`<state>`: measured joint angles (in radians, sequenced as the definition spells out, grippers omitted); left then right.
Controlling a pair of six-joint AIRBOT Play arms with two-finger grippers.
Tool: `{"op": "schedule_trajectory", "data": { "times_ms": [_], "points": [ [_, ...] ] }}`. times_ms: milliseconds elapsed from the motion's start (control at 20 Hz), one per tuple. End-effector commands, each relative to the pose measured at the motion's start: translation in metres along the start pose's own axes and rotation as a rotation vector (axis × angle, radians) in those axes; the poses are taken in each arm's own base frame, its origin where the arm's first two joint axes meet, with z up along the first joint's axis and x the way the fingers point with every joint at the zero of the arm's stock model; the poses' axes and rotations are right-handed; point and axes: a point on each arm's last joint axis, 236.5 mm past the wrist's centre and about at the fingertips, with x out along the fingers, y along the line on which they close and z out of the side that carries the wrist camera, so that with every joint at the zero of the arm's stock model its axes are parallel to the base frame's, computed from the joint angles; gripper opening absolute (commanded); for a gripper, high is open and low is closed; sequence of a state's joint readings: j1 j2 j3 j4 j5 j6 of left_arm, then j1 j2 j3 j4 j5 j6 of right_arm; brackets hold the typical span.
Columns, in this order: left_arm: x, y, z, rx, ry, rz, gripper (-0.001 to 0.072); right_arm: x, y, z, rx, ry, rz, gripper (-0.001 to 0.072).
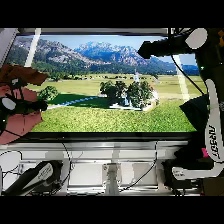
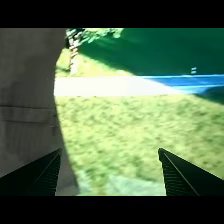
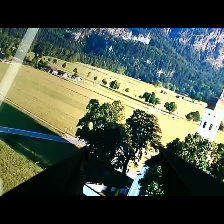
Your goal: Fold the clothes and pants, and hang the long-sleeved shirts on hangers.
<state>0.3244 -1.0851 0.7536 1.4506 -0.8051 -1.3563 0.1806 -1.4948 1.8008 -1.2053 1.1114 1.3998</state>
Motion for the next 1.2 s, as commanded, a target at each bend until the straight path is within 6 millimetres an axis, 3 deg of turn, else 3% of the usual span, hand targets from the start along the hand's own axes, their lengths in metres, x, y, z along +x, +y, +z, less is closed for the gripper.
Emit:
{"op": "schedule_trajectory", "data": {
  "times_ms": [0, 300, 550, 700, 800, 900, 1150],
  "points": [
    [0.012, 0.033, -0.004, 0.015, 0.024, 0.141, 0.0693, 0.000, 0.001, 0.002, 0.001, -0.010, 0.003, 0.0492],
    [0.011, 0.038, 0.020, -0.020, -0.080, 0.159, 0.0693, 0.000, 0.001, 0.003, 0.001, -0.010, 0.003, 0.0492],
    [0.023, 0.038, 0.012, -0.016, -0.042, 0.157, 0.0673, 0.000, 0.001, 0.002, 0.001, -0.010, 0.003, 0.0492],
    [0.032, 0.050, 0.004, 0.047, -0.001, 0.203, 0.0672, 0.000, 0.001, 0.002, 0.001, -0.010, 0.003, 0.0491],
    [0.030, 0.059, 0.005, 0.100, 0.006, 0.244, 0.0670, 0.000, 0.001, 0.002, 0.001, -0.010, 0.003, 0.0492],
    [0.028, 0.067, 0.002, 0.141, 0.023, 0.277, 0.0595, 0.000, 0.001, 0.003, 0.001, -0.010, 0.003, 0.0492],
    [0.025, 0.076, -0.009, 0.170, 0.078, 0.310, 0.0573, 0.000, 0.001, 0.003, 0.001, -0.010, 0.003, 0.0492]
  ]
}}
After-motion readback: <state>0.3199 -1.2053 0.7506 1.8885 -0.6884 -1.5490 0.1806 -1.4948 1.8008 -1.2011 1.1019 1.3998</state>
